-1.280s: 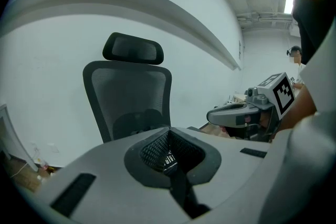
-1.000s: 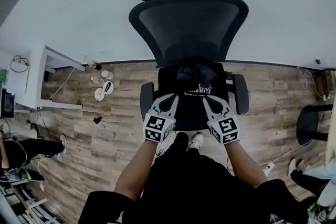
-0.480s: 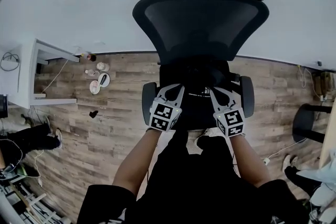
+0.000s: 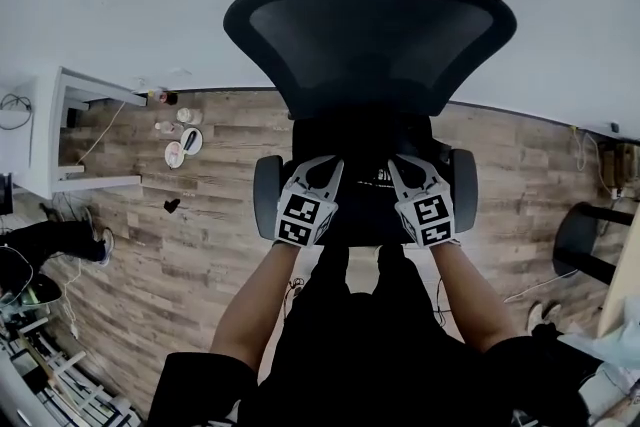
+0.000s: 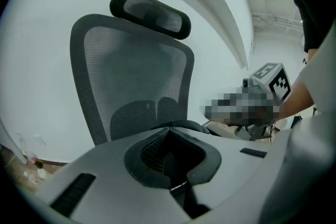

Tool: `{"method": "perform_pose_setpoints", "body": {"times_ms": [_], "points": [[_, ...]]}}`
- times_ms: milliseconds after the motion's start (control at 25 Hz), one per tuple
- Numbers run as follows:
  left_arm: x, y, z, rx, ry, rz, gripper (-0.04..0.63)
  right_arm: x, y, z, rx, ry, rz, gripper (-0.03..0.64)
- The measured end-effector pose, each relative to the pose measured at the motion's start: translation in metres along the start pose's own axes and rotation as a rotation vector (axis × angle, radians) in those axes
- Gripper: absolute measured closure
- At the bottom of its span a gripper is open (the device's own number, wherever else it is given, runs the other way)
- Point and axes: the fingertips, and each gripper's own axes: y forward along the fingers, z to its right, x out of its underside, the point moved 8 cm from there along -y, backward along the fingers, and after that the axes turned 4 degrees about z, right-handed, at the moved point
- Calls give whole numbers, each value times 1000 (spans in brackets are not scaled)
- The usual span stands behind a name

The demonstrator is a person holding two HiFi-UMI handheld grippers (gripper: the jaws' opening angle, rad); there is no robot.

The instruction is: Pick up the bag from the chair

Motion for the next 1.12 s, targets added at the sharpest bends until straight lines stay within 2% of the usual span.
{"method": "perform_pose_setpoints", "body": {"times_ms": [80, 120, 200, 280, 360, 440, 600, 800, 840, 880, 920, 1000, 1120], "points": [[1, 3, -1, -17, -2, 7, 586, 5, 5, 4, -4, -14, -24, 590], [2, 4, -2, -34, 1, -3, 586, 7, 7, 7, -11, -15, -36, 552], [7, 10, -6, -52, 6, -42, 552, 9, 12, 13, -29, 2, -51, 402], [15, 20, -9, -28, -9, -90, 333, 11, 18, 22, -33, 31, -54, 287], [25, 33, -13, 0, -45, -133, 252, 18, 28, 32, -34, 60, -79, 252], [40, 46, -17, 19, -99, -185, 219, 34, 43, 41, -56, 103, -138, 230], [55, 81, -27, 64, -214, -224, 216, 61, 78, 55, -134, 173, -282, 215], [58, 113, -27, 114, -195, -270, 219, 78, 106, 57, -171, 135, -356, 225], [59, 116, -27, 117, -186, -273, 224, 81, 109, 56, -172, 125, -359, 287], [60, 118, -27, 114, -173, -273, 256, 81, 111, 55, -172, 115, -358, 349], [60, 119, -27, 107, -155, -272, 318, 81, 111, 54, -169, 105, -356, 375], [59, 118, -25, 87, -100, -267, 393, 79, 110, 50, -154, 80, -347, 411], [58, 109, -16, 56, 6, -243, 470, 77, 101, 43, -124, 44, -315, 455]]}}
